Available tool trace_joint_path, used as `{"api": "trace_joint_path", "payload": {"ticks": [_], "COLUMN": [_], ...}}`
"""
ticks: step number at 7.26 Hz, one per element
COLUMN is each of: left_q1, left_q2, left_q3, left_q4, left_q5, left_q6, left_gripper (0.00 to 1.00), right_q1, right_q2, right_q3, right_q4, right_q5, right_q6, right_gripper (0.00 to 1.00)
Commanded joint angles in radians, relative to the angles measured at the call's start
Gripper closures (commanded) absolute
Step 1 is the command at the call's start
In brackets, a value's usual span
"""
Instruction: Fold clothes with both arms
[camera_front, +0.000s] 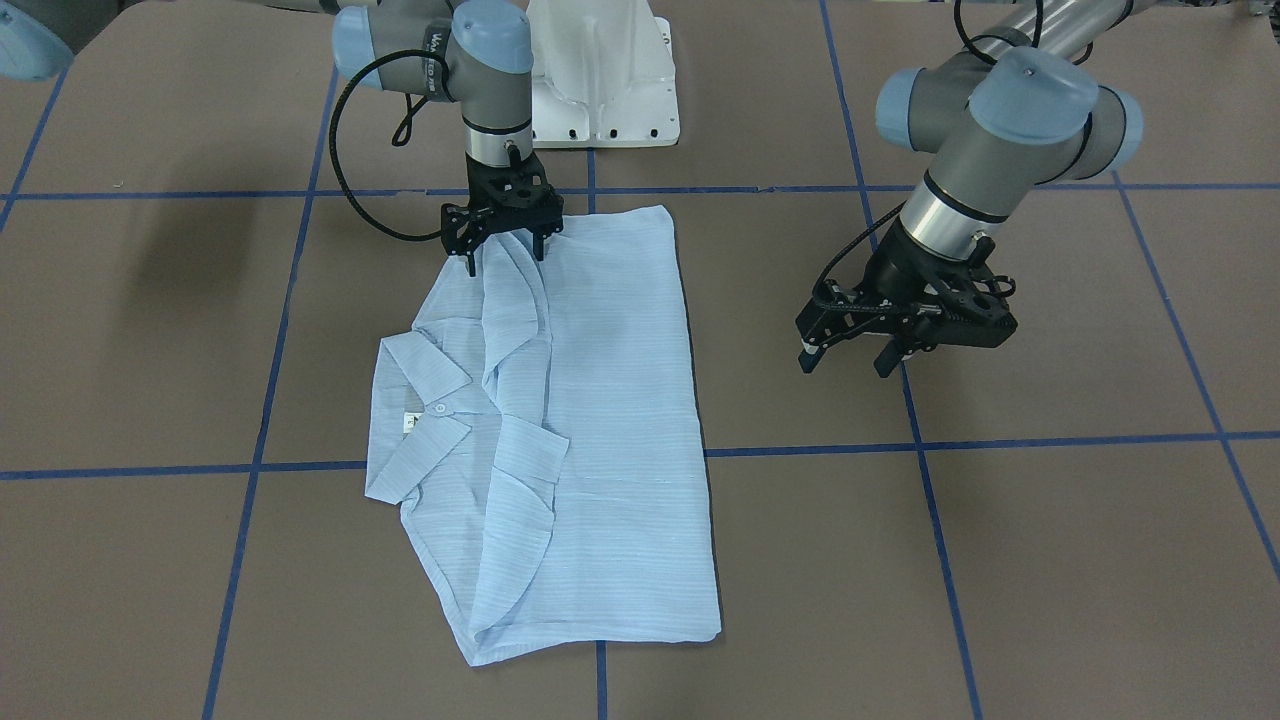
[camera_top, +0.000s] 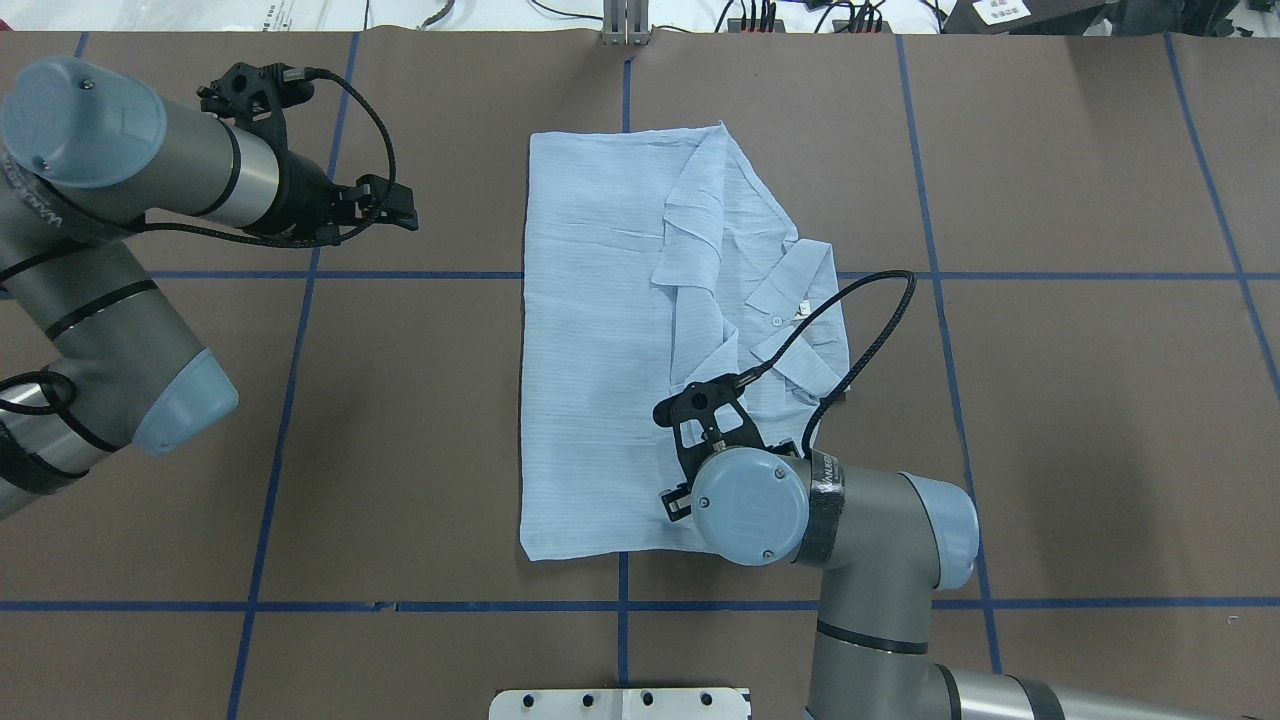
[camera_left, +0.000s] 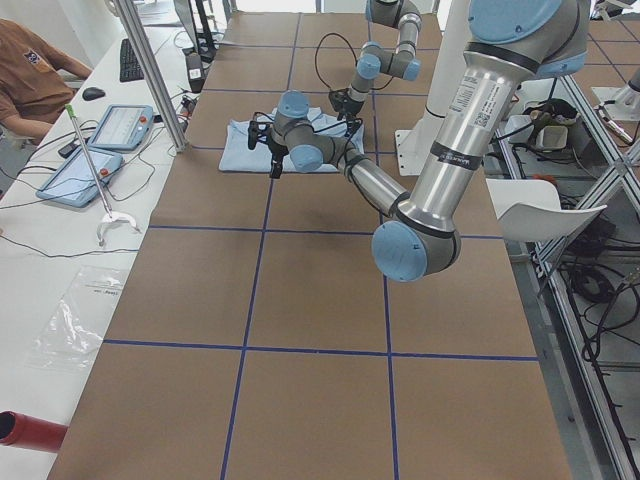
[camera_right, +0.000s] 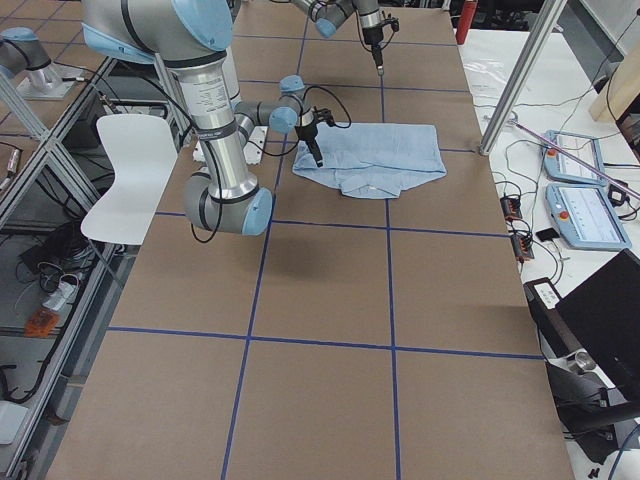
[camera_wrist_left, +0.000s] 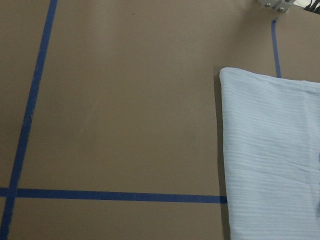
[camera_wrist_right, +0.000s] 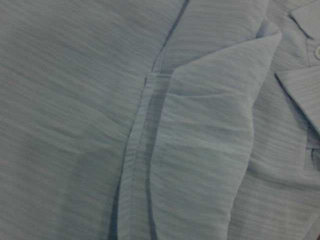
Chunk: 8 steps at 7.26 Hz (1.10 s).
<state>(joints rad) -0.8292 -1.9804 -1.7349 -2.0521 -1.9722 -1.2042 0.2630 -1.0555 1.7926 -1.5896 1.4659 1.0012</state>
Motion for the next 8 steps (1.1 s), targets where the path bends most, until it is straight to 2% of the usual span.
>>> {"api": "trace_joint_path", "payload": {"ticks": [1, 3, 4, 5, 6, 7, 8], "left_q1": [0.001, 0.001, 0.001, 0.004, 0.01, 0.021, 0.027], "left_q2": [-0.002, -0.003, -0.005, -0.009, -0.015, -0.017, -0.02], "left_q3": [-0.012, -0.017, -0.017, -0.017, -0.023, -0.031, -0.029], "left_q4": [0.007, 0.01, 0.01, 0.01, 0.009, 0.007, 0.007], "left_q5": [0.0, 0.0, 0.0, -0.002, -0.02, -0.022, -0.02], "left_q6": [0.0, 0.0, -0.001, -0.008, -0.04, -0.054, -0.054], "left_gripper": [0.0, 0.0, 0.0, 0.0, 0.0, 0.0, 0.0], "right_q1": [0.027, 0.111, 0.172, 0.203, 0.203, 0.231, 0.266], "right_q2": [-0.012, -0.05, -0.093, -0.185, -0.334, -0.428, -0.425], "right_q3": [-0.004, 0.005, 0.025, 0.094, 0.181, 0.277, 0.3], "right_q4": [-0.013, -0.013, -0.013, -0.01, 0.003, 0.005, 0.005], "right_q5": [0.008, 0.037, 0.098, 0.129, 0.129, 0.135, 0.175], "right_q6": [-0.004, -0.087, -0.107, -0.139, -0.145, -0.191, -0.206], "right_gripper": [0.0, 0.0, 0.0, 0.0, 0.0, 0.0, 0.0]}}
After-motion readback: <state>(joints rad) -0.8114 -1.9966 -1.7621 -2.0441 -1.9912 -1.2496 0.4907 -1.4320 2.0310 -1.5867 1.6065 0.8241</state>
